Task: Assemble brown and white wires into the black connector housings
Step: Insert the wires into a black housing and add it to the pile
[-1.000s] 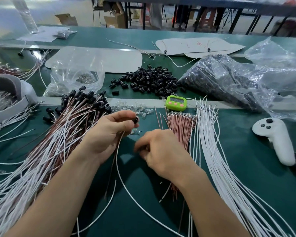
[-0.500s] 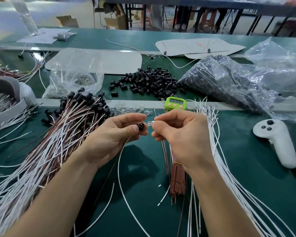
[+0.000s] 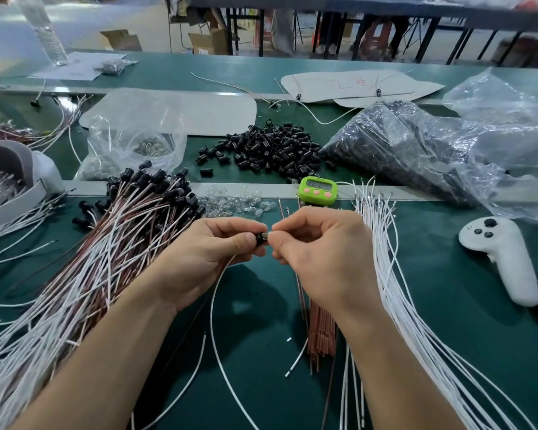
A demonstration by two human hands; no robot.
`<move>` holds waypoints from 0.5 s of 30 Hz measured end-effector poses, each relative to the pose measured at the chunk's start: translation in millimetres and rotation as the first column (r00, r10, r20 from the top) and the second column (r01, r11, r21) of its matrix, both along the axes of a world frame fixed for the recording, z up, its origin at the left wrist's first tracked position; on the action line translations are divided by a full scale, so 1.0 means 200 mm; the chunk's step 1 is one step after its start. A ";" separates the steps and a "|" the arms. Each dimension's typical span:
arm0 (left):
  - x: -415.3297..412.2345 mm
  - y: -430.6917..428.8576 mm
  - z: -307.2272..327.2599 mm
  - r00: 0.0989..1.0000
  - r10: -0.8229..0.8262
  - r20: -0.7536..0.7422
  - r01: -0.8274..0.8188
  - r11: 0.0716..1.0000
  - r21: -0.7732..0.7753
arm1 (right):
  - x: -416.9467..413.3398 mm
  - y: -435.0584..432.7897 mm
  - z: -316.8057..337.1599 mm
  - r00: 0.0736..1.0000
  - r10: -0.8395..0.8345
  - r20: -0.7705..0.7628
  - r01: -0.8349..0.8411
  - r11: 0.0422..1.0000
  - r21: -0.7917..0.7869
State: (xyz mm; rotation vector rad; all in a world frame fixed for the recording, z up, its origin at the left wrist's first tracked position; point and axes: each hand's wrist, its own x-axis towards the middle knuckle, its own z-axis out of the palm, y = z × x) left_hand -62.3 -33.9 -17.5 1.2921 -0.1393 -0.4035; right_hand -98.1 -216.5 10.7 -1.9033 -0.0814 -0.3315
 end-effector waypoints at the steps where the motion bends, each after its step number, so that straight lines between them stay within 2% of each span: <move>1: 0.00 0.00 0.00 1.000 -0.003 0.003 0.003 1.000 0.016 | 0.00 0.00 0.00 1.000 0.000 -0.001 0.000 1.000 -0.019; 9: -0.02 -0.02 0.00 0.997 0.047 0.068 -0.055 0.992 0.110 | 0.00 0.00 -0.02 0.999 -0.019 -0.045 0.014 0.993 -0.115; 15: -0.02 -0.05 -0.01 0.985 0.103 0.141 -0.130 0.971 0.199 | 0.01 -0.01 -0.03 0.993 -0.004 -0.118 -0.008 0.995 -0.103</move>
